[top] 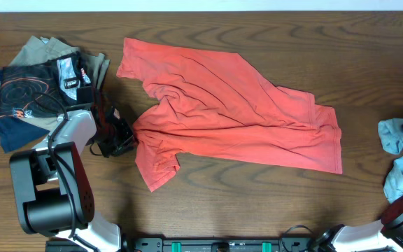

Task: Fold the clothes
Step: 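Grasp the shirt's near corners with left and right grippers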

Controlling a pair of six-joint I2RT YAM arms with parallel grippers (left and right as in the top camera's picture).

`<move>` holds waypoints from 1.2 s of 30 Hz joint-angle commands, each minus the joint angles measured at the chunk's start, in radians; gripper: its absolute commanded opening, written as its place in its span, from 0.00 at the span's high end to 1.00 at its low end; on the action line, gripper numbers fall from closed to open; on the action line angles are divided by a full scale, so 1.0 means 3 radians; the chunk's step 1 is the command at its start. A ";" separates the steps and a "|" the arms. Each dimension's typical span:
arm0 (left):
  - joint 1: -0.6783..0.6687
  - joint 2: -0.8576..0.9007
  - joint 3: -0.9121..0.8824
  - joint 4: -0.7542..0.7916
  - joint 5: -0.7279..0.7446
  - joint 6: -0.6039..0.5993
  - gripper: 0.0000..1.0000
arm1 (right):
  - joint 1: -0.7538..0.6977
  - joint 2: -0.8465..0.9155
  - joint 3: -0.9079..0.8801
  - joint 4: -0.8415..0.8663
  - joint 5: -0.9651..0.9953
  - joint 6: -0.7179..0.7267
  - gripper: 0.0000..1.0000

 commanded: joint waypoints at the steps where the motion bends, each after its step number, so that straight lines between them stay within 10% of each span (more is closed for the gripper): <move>1: 0.0014 0.0047 -0.0084 -0.0106 -0.0159 0.0018 0.74 | 0.0196 -0.0008 -0.0065 -0.0154 -0.0275 -0.0305 0.46; 27: 0.0008 0.0046 -0.0088 -0.0317 0.0320 0.0192 0.55 | 0.0816 -0.0008 -0.1324 0.0089 -0.0261 -0.0178 0.42; 36: 0.0008 0.0046 -0.0088 -0.0268 0.0319 0.0192 0.54 | 0.0834 -0.0008 -0.1684 0.0734 -0.0252 -0.0038 0.68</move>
